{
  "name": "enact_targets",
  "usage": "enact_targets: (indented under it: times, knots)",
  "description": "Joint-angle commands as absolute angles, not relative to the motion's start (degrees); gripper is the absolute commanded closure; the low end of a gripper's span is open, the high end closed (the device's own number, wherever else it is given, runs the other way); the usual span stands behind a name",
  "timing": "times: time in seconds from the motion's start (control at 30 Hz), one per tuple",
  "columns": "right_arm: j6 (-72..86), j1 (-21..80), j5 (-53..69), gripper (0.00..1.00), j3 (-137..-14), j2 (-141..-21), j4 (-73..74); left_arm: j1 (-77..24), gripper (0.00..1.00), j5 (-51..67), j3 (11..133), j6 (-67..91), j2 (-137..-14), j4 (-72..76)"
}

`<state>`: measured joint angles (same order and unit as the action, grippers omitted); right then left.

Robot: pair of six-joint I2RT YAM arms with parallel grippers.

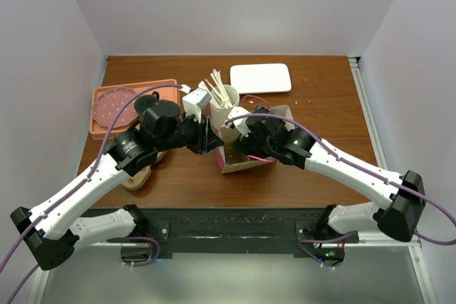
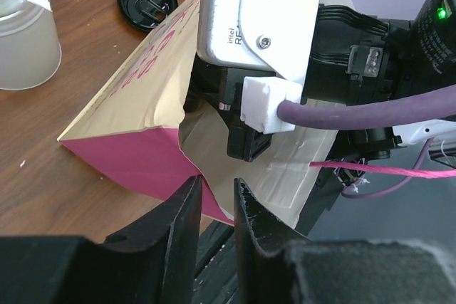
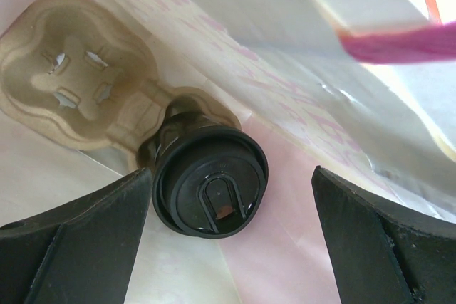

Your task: Pack the takeout coffee

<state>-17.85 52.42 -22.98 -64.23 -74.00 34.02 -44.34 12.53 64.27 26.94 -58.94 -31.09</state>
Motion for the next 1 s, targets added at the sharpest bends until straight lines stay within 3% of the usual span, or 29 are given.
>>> enact_targets:
  times: [0.0, 0.97]
  knots:
    - [-17.8, 52.0, -23.3, 0.02, -67.5, -73.8, 34.7, -44.6, 0.70, 11.3, 66.1, 26.5, -58.0, -30.5]
    - [-17.8, 49.7, -22.1, 0.02, -79.7, -74.8, 38.0, -44.5, 0.61, -1.4, 75.2, 22.7, -61.0, -31.9]
